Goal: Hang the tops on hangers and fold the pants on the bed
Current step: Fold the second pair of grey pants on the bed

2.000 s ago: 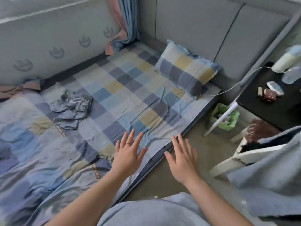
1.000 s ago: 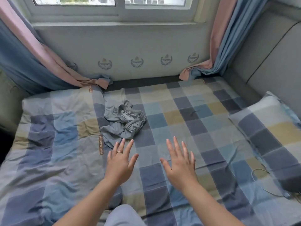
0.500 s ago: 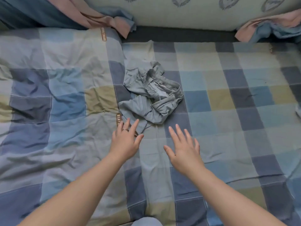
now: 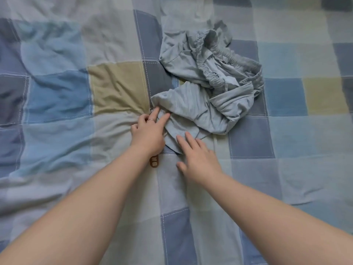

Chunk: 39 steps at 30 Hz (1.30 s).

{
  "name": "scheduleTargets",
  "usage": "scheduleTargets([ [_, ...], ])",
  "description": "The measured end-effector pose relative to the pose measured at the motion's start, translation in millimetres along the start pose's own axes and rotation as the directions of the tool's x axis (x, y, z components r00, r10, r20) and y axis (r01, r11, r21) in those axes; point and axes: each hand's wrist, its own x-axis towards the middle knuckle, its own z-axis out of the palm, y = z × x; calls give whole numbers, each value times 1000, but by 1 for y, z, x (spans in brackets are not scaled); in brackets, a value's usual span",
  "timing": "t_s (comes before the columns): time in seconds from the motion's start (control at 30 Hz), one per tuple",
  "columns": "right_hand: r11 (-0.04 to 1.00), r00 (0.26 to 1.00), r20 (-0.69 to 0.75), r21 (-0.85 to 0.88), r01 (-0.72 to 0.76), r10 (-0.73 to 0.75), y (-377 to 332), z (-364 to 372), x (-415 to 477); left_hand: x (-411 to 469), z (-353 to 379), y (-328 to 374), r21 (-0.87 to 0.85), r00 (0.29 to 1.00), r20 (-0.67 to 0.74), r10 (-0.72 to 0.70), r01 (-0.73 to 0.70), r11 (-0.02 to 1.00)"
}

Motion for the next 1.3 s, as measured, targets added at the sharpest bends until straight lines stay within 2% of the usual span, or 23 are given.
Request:
scheduleTargets([
  [0.07, 1000, 999, -23, -14, -26, 25, -2, 6, 13, 3, 1, -3, -54, 1000, -18, -11, 10, 998],
  [0.13, 997, 991, -114, -26, -67, 64, -6, 12, 26, 6, 2, -5, -108, 998, -51, -21, 15, 994],
  [0.23, 993, 958, -259, 46, -113, 121, -9, 14, 41, 9, 4, -5, -179, 994, -99, -34, 16, 984],
  [0.4, 978, 968, -199, 166, -123, 155, -3, 2, 23, -5, 7, 1, -158, 990, -135, -40, 18, 987],
  [0.5, 961, 977, -153, 253, -110, 152, 5, -13, -8, -32, 7, 11, -57, 998, -60, 12, -16, 998],
  [0.6, 918, 974, -147, 382, -102, 170, 15, -24, -49, -74, 13, 24, 70, 998, 38, 44, -47, 996],
  [0.67, 875, 969, -153, 473, -102, 195, 23, -35, -81, -107, 21, 33, 74, 996, 39, 86, -88, 993],
  [0.83, 835, 954, -221, 548, -50, 202, 46, -62, -171, -186, 18, 81, -267, 987, -149, 55, -93, 959],
  [0.93, 804, 948, -239, 594, -30, 212, 55, -79, -229, -224, 2, 125, -340, 971, -226, 74, -149, 929],
  [1.07, 764, 919, -300, 646, -2, 256, 69, -97, -309, -272, -17, 191, -320, 947, -191, 258, -308, 896],
  [1.17, 743, 899, -342, 669, 29, 274, 81, -104, -367, -312, -23, 231, -358, 952, -180, 247, -297, 885],
  [1.3, 741, 847, -463, 659, 130, 263, 110, -98, -472, -391, -17, 282, -159, 942, -188, 279, -310, 937],
])
